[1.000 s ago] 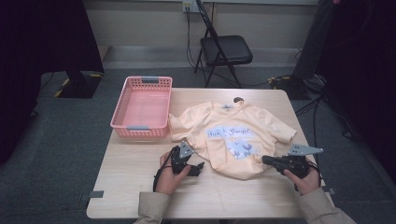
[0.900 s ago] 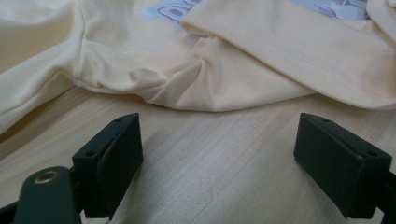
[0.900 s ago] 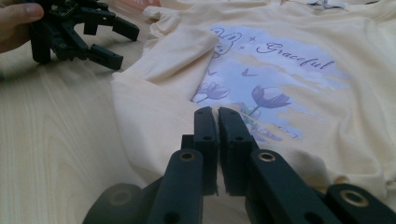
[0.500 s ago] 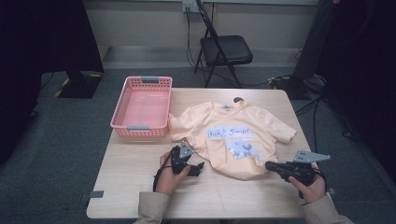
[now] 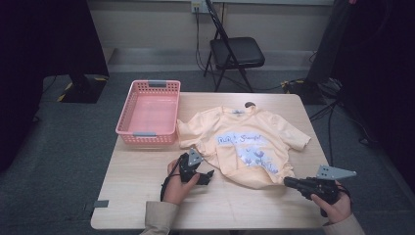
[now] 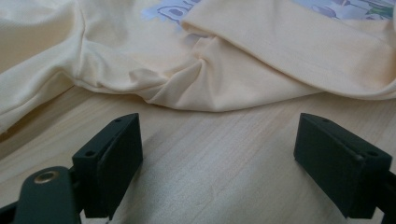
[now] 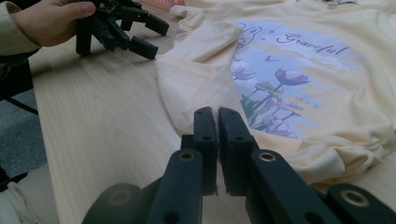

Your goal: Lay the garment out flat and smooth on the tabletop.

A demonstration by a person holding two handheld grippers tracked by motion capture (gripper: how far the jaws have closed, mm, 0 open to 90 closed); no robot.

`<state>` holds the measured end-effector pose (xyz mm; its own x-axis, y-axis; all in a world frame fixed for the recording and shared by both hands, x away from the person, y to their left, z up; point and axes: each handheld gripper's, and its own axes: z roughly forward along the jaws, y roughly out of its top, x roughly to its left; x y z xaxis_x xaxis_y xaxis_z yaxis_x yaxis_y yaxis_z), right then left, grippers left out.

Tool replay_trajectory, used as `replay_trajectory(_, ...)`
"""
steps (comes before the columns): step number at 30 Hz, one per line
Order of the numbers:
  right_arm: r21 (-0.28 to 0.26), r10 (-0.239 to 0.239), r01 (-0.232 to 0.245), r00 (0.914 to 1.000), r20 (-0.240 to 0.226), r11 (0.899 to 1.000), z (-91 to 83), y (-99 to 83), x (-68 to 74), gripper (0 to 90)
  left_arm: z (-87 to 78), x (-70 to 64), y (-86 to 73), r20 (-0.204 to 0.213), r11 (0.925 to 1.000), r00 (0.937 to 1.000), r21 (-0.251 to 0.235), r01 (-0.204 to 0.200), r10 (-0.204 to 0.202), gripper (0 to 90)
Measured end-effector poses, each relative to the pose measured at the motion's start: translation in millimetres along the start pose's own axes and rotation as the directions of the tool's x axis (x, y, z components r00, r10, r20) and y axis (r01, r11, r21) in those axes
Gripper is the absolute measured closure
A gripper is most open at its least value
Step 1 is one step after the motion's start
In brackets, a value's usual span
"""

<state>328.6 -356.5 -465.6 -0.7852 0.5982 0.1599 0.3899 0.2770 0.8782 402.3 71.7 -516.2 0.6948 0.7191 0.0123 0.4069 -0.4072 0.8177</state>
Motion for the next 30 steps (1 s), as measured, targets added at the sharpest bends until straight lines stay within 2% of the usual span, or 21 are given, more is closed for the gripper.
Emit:
replay_trajectory(18,0.015,0.0,0.001,0.9998,-0.018,1.0,-24.2,-19.9,5.9,86.8,0.0,0.0,0.0,0.0,1.0,1.0,0.0,0.0,0.0,14.9)
replay_trajectory(30,0.034,0.025,-0.024,0.9995,-0.02,0.999,-32.3,-30.9,1.4,86.4,0.0,0.0,0.0,0.0,1.0,1.0,0.0,0.0,0.0,14.9)
